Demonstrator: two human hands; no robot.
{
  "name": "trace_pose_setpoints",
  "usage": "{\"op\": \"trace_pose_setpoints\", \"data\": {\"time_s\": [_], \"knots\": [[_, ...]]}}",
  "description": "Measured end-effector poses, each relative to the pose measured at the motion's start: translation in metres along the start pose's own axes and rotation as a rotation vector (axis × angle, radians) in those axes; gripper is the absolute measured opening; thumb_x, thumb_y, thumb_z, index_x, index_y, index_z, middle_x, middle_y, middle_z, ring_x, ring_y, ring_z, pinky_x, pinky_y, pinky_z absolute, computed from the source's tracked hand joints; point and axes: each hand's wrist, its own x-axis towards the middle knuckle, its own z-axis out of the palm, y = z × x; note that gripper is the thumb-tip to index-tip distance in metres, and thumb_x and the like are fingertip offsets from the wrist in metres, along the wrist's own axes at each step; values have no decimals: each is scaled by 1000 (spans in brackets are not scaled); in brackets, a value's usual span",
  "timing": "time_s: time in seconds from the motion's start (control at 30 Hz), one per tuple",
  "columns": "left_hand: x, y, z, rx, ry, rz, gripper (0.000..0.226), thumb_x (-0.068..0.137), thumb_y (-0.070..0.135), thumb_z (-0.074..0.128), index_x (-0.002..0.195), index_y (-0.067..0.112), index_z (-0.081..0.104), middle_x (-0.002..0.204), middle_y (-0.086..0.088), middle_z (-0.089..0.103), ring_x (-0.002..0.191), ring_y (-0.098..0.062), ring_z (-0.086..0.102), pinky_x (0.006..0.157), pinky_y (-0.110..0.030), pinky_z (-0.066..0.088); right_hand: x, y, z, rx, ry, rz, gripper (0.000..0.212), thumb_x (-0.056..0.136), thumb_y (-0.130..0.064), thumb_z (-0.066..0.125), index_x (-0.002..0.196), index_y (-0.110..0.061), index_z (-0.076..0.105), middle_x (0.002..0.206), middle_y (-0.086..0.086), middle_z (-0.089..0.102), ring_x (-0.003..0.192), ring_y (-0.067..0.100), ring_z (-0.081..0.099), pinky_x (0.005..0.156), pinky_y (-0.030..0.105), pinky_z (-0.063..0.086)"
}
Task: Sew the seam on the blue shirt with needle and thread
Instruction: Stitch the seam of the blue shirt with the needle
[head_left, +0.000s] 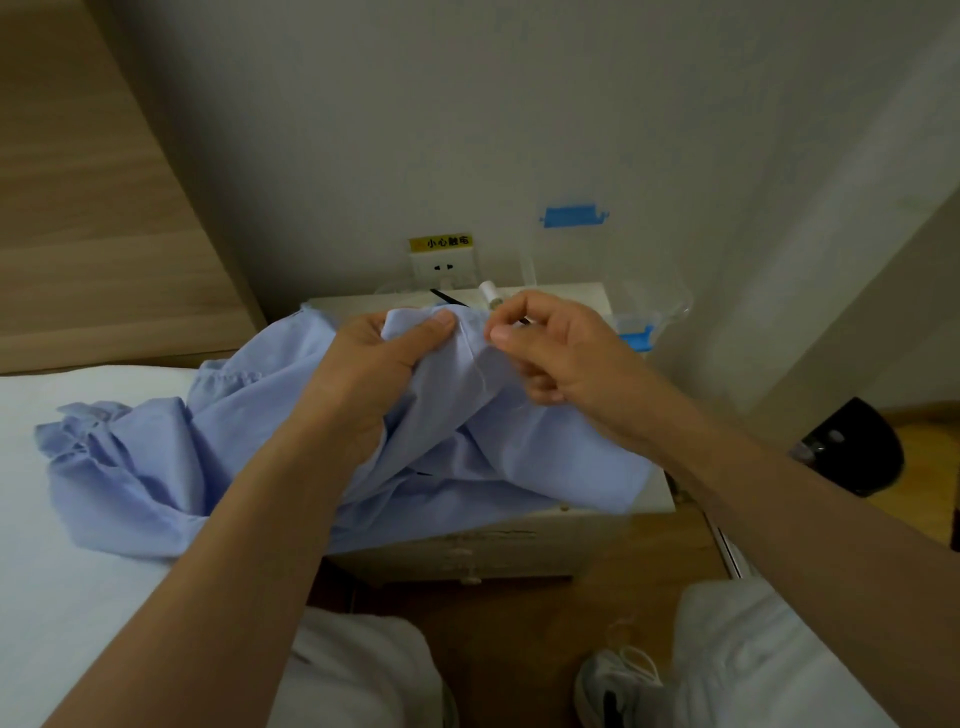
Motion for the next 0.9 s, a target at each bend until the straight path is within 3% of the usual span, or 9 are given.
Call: {"op": "trace_pose_setpoints", "data": {"time_s": [0.1, 0.2, 0.27, 0.37, 0.57, 0.7, 0.83, 0.9], "knots": [[2, -2, 0, -6, -2, -5, 23, 94, 29, 57, 73, 22, 62, 54, 9, 64, 55, -2, 61, 49, -13, 48, 5, 6, 6, -166, 206, -145, 14, 89, -18, 67, 88, -4, 62, 50, 1, 36, 44, 5, 30, 47, 13, 32], [0, -4, 1, -23, -56, 10, 22, 94, 26, 56, 74, 20, 64, 54, 11, 66, 53, 1, 61, 50, -14, 48, 5, 12, 9, -313, 275, -204, 29, 79, -31, 76, 82, -5, 63, 46, -9, 31, 44, 8, 28, 49, 23, 31], [-2, -4, 2, -32, -92, 30, 22, 94, 25, 57, 74, 19, 64, 56, 10, 67, 55, 2, 62, 52, -15, 50, 5, 15, 11, -399, 321, -224, 28, 76, -35, 78, 77, -11, 64, 42, -11, 32, 43, 8, 32, 51, 22, 32], [-2, -4, 4, -24, -95, 54, 22, 94, 23, 56, 74, 22, 63, 55, 14, 67, 55, 4, 63, 51, -12, 50, 7, 18, 10, -473, 356, -248, 17, 80, -27, 78, 73, -17, 65, 40, -12, 36, 43, 6, 36, 53, 19, 33], [0, -7, 2, -31, -98, 45, 17, 93, 24, 58, 77, 22, 64, 56, 12, 67, 53, 1, 61, 51, -14, 49, 5, 13, 8, -405, 254, -252, 15, 86, -14, 71, 76, -3, 67, 43, -11, 33, 42, 6, 32, 52, 11, 31], [1, -8, 2, -49, -77, 55, 19, 94, 24, 57, 76, 22, 63, 56, 13, 67, 53, 4, 61, 51, -13, 49, 0, 7, 7, -361, 143, -259, 13, 88, -10, 68, 77, -2, 66, 48, 5, 37, 43, 6, 31, 51, 12, 32], [0, -8, 1, -28, -89, 73, 19, 95, 25, 55, 78, 21, 63, 57, 16, 67, 56, 6, 61, 51, -10, 49, -3, 4, 6, -410, -1, -249, 10, 88, -10, 69, 79, -6, 66, 49, -4, 34, 46, 7, 31, 54, 15, 33], [1, -8, 0, -42, -119, 73, 16, 95, 23, 56, 81, 19, 63, 58, 17, 67, 58, 6, 62, 53, -10, 50, -3, 2, 4, -361, 27, -223, 8, 88, -11, 68, 86, -3, 65, 50, -3, 32, 47, 7, 29, 53, 17, 33]]}}
